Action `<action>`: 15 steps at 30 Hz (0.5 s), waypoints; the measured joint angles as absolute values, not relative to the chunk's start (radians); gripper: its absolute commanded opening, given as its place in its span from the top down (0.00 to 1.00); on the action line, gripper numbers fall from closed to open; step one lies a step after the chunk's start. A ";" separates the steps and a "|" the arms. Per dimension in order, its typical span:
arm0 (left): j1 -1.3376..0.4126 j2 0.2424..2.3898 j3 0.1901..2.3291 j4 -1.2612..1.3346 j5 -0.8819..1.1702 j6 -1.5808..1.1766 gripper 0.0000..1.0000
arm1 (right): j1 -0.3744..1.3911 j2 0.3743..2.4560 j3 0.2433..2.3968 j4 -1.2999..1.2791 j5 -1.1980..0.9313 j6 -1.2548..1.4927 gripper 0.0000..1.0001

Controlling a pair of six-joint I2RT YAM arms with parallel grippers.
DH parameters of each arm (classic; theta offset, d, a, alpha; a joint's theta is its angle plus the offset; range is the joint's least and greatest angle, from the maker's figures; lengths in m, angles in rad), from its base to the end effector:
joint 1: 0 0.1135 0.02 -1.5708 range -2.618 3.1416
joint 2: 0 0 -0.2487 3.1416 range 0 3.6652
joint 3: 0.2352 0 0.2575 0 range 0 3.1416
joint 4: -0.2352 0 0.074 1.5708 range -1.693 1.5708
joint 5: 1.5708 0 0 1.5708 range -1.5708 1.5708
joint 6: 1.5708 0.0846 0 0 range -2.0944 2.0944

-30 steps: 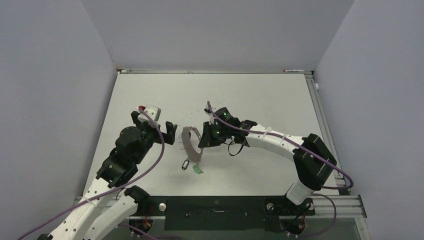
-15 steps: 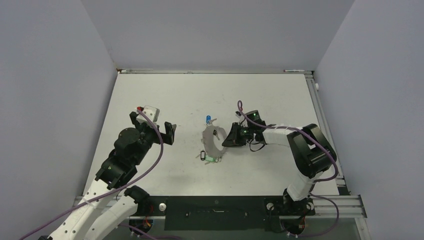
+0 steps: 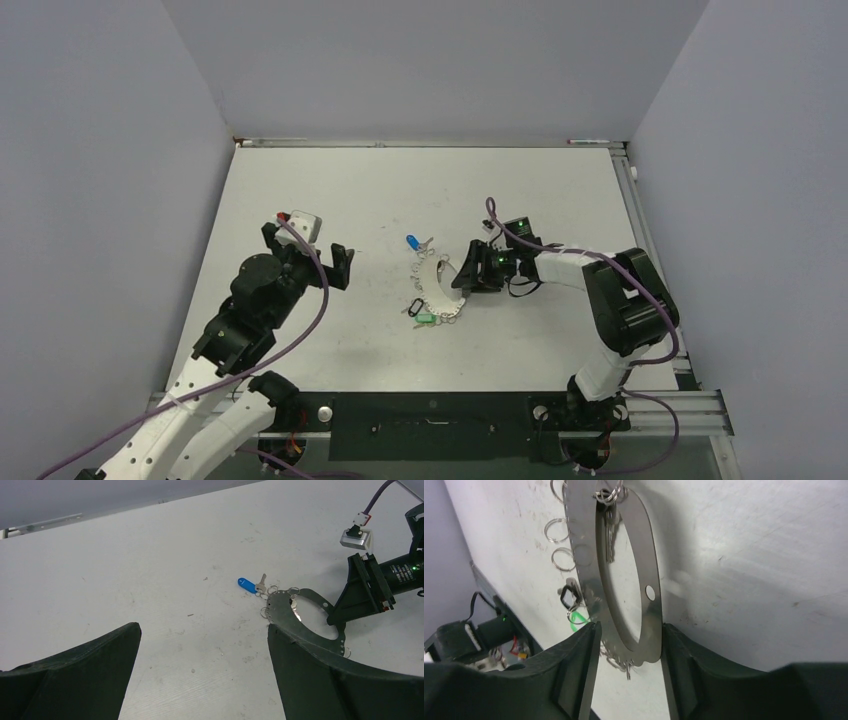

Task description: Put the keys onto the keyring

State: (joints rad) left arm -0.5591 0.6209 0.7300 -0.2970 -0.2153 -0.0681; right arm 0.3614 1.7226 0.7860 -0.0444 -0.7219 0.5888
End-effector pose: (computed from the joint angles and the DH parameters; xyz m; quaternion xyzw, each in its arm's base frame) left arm 0.1910 -0.0982 0.3158 0.1197 0.7595 -0.1168 0.6286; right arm 0.2897 0.1693 0.0789 -0.0004 0.9010 0.4249 0.0872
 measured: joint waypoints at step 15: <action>-0.554 0.624 0.730 -0.297 -0.209 -0.068 0.04 | 0.379 1.552 0.825 -0.259 -0.198 0.527 0.17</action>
